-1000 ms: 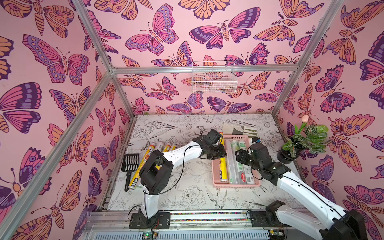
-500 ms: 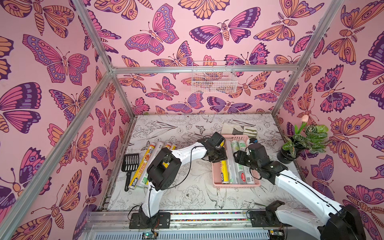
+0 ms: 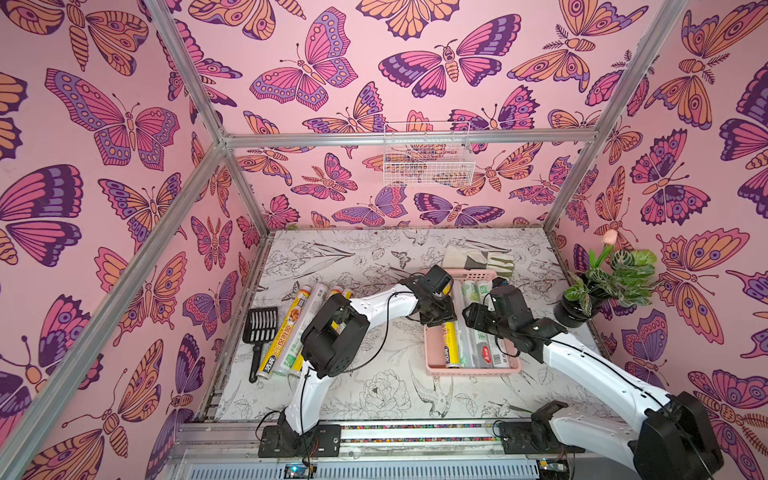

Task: Put the plastic wrap into the basket
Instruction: Place the plastic wrap in the basket.

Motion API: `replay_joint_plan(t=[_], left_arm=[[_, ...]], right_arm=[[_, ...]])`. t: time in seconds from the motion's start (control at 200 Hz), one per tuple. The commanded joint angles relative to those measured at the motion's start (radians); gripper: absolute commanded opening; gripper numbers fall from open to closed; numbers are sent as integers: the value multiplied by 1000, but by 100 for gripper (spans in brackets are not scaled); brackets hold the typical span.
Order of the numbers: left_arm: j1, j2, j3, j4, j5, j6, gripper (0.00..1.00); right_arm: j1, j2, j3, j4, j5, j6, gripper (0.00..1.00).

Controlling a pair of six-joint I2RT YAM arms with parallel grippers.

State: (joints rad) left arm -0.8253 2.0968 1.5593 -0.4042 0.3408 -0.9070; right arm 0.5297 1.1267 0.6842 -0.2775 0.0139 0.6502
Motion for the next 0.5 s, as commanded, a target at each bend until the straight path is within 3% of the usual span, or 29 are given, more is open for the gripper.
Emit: replay_joint_plan(t=[0.0,0.215,0.496], left_arm=[[-1,36,15,-19,21,-7,46],[-1,37,15,-29,14,-7,54],[-1,13,12,-48,-21,2,56]], right_arm=[[-7,2,33,-8,7,-14,68],[-7,-3,32,-7,23,-17,69],[-7,-9,32,-11,27,-15,69]])
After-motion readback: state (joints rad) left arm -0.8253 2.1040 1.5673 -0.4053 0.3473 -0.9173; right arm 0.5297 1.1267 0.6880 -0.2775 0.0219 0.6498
